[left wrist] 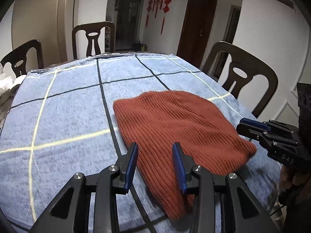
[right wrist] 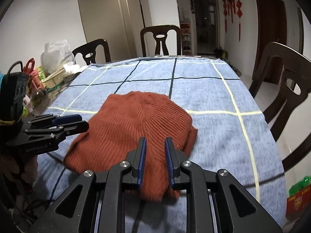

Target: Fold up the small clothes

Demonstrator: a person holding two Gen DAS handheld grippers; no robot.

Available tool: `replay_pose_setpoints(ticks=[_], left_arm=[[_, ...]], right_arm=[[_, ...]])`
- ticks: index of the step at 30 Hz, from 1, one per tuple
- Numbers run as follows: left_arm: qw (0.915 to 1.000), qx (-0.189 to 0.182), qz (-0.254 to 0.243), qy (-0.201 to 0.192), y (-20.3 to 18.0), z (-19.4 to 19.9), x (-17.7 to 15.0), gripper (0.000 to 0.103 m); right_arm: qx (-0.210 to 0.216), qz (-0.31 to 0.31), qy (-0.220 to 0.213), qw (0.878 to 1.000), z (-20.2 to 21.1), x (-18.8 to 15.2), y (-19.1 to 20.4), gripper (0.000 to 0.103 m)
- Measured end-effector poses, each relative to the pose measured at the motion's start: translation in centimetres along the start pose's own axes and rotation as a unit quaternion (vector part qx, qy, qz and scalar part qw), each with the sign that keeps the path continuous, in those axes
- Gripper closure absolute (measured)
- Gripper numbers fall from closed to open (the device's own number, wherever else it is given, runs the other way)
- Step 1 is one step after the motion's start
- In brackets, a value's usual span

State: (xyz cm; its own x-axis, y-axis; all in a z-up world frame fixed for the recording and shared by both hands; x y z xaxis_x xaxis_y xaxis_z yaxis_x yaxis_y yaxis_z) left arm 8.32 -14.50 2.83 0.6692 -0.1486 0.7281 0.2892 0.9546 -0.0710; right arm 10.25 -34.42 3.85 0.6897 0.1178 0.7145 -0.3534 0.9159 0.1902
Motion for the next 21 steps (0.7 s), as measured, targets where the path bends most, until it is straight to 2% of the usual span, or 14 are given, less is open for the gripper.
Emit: replay_pose_setpoints(ticks=[4,7,9,13,21], left_arm=[[0.9999,0.009,0.005,0.009,0.4,-1.1,0.2,0.063],[0.9997,0.008,0.008,0.020,0.4,-1.9,-0.1,0.063],[0.9998,0.009,0.007,0.018,0.3,-2.0,-0.2,0.063],[0.9998,0.009,0.007,0.017,0.2,-2.2,-0.3,0.062],[0.9998,0.009,0.008,0.017,0.2,-2.4,-0.2,0.062]], right_arm=[[-0.013,-0.012,0.031,0.999,-2.5,-0.4,-1.0,0.083],[-0.023,-0.025,0.029,0.999,-2.6,-0.5,-1.8,0.083],[-0.012,-0.039,0.030,0.999,-2.6,-0.7,-2.3,0.083],[-0.020,-0.030,0.029,0.999,-2.5,-0.7,-2.0,0.083],[-0.008,-0.043,0.029,0.999,-2.5,-0.7,-2.5,0.082]])
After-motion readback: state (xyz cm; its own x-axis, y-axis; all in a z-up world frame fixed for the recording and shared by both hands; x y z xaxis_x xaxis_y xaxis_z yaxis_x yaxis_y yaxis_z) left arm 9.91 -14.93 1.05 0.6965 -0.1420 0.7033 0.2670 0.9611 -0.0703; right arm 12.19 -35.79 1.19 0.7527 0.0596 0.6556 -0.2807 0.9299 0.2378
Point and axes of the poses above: each gripper's, at about its wrist camera, not at the fingertips, and z roughly against the way its jaws point, y to its left, x to its top, the point moved 2 cm from there along -z, roughly the way its jaws point, and after that the axes turned 6 degrees about -z, right-handed, at the moved point
